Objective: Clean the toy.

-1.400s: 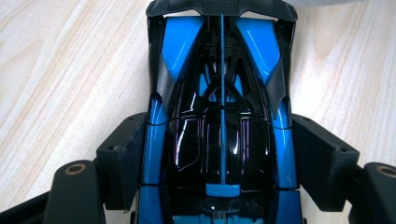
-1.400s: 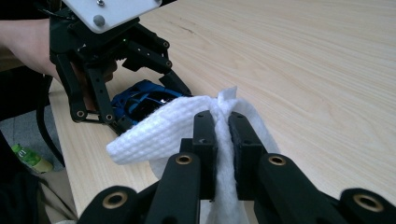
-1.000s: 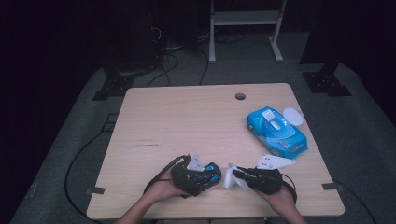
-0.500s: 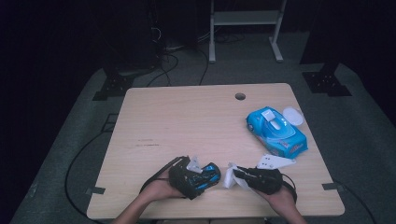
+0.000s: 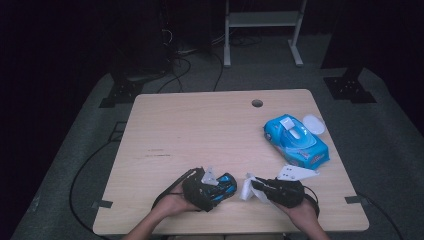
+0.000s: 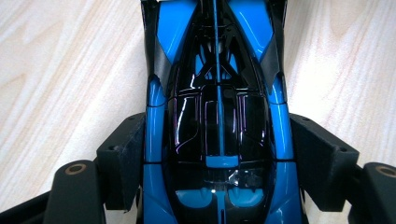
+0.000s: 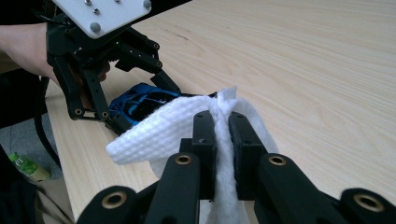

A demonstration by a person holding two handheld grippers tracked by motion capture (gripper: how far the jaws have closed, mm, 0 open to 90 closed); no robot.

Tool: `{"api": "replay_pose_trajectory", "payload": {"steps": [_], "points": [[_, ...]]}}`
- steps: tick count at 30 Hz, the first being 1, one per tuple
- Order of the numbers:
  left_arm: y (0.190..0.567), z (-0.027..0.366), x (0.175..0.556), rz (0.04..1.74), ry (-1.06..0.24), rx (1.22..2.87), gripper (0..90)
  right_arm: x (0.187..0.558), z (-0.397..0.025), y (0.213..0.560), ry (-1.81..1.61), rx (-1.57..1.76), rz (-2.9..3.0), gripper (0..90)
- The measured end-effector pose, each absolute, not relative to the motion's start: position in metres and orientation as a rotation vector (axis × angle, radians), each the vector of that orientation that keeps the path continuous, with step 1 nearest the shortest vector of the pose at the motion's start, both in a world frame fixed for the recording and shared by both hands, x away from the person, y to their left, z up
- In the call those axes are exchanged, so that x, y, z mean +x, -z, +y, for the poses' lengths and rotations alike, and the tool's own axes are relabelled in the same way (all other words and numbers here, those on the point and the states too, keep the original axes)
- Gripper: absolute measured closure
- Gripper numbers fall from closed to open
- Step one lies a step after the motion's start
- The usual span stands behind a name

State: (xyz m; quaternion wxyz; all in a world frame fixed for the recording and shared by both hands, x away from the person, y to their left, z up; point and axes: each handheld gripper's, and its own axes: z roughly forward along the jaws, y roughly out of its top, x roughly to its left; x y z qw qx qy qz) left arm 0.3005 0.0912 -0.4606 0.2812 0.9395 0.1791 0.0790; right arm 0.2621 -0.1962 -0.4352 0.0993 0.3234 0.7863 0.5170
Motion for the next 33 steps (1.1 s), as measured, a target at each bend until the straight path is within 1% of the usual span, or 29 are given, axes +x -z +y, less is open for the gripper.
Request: {"api": "replay_pose_trajectory", "payload": {"steps": [5, 9, 11, 14, 15, 17, 19, 20, 23, 24, 25, 29, 33], "points": [[0.452, 0.093, 0.303, 0.477, -0.196, 2.487, 26.5, 0.262, -0.195, 0.435, -1.531, 0.957, 2.323, 81.7], [0.455, 0.09, 0.303, 0.462, -0.212, 2.535, 26.3, 0.262, -0.195, 0.435, -1.532, 0.956, 2.323, 81.7], [0.457, 0.091, 0.305, 0.488, -0.172, 2.538, 26.1, 0.262, -0.195, 0.434, -1.532, 0.953, 2.321, 81.7], [0.458, 0.093, 0.307, 0.481, -0.151, 2.536, 25.8, 0.262, -0.196, 0.435, -1.531, 0.957, 2.319, 81.4], [0.458, 0.093, 0.307, 0.481, -0.151, 2.536, 25.4, 0.262, -0.196, 0.435, -1.531, 0.957, 2.319, 81.4], [0.458, 0.093, 0.309, 0.434, -0.115, 2.573, 21.5, 0.263, -0.196, 0.435, -1.532, 0.957, 2.32, 81.5], [0.459, 0.091, 0.31, 0.406, -0.12, 2.603, 19.6, 0.263, -0.196, 0.435, -1.532, 0.956, 2.32, 81.5], [0.46, 0.09, 0.311, 0.422, -0.124, 2.594, 18.4, 0.263, -0.196, 0.435, -1.532, 0.955, 2.32, 81.5], [0.461, 0.086, 0.311, 0.445, -0.135, 2.572, 18.6, 0.263, -0.195, 0.435, -1.533, 0.955, 2.321, 81.5], [0.461, 0.084, 0.31, 0.481, -0.159, 2.537, 19.9, 0.263, -0.195, 0.435, -1.53, 0.955, 2.322, 81.5], [0.461, 0.084, 0.31, 0.481, -0.159, 2.537, 25.7, 0.262, -0.195, 0.435, -1.53, 0.955, 2.322, 81.5], [0.46, 0.081, 0.306, 0.501, -0.203, 2.542, 26.0, 0.262, -0.197, 0.434, -1.536, 0.957, 2.313, 81.5], [0.46, 0.082, 0.306, 0.494, -0.208, 2.534, 26.0, 0.263, -0.199, 0.434, -1.543, 0.961, 2.299, 81.5]]}}
